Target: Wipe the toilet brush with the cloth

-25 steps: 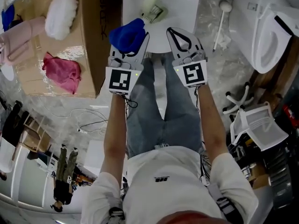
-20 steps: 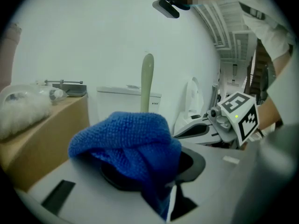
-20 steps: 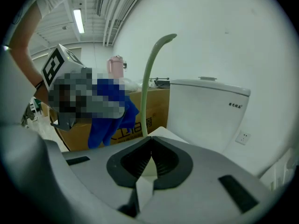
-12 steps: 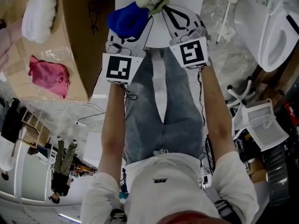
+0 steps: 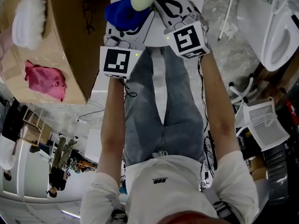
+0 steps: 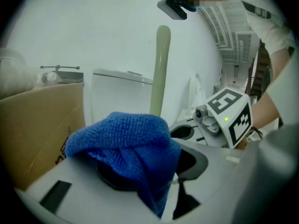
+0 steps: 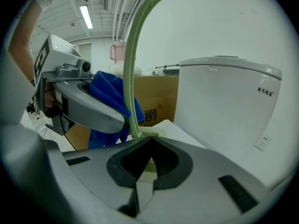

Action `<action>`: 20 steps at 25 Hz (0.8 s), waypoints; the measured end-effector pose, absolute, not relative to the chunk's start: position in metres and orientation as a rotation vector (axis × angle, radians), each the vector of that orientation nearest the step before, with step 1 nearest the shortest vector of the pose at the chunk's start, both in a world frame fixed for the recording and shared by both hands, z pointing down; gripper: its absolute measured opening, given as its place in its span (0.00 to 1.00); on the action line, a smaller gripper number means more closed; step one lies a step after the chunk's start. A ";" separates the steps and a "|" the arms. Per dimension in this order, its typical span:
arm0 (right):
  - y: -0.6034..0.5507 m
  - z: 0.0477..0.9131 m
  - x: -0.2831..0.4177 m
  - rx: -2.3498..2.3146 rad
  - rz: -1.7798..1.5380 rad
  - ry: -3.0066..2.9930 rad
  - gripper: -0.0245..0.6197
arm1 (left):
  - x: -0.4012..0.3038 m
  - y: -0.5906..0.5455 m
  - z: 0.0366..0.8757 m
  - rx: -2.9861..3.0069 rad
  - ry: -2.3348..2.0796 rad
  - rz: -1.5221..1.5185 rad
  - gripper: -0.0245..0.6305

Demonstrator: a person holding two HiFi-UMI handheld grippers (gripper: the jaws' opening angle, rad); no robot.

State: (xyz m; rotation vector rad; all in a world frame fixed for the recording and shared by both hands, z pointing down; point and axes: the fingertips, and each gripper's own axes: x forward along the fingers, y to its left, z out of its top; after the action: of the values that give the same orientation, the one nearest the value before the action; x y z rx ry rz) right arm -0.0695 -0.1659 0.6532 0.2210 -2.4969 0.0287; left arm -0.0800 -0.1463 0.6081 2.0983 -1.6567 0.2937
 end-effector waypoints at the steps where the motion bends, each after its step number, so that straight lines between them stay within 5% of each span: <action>1: -0.166 0.656 -0.069 0.210 0.020 -2.480 0.03 | -0.079 -0.148 0.609 2.102 -1.651 0.287 0.34; 13: -0.163 0.667 -0.081 0.118 -0.014 -2.470 0.03 | -0.080 -0.171 0.626 2.104 -1.630 0.261 0.38; 16: -0.163 0.668 -0.082 0.105 -0.022 -2.468 0.03 | -0.081 -0.176 0.627 2.132 -1.644 0.291 0.24; 20: -0.162 0.667 -0.081 0.106 -0.048 -2.459 0.03 | -0.082 -0.179 0.625 2.140 -1.646 0.308 0.19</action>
State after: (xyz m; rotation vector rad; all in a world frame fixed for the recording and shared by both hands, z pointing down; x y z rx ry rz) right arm -0.0815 -0.1623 0.6671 0.1056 -2.4592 -0.0476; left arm -0.0820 -0.1794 0.6252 2.1397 -1.6456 0.3084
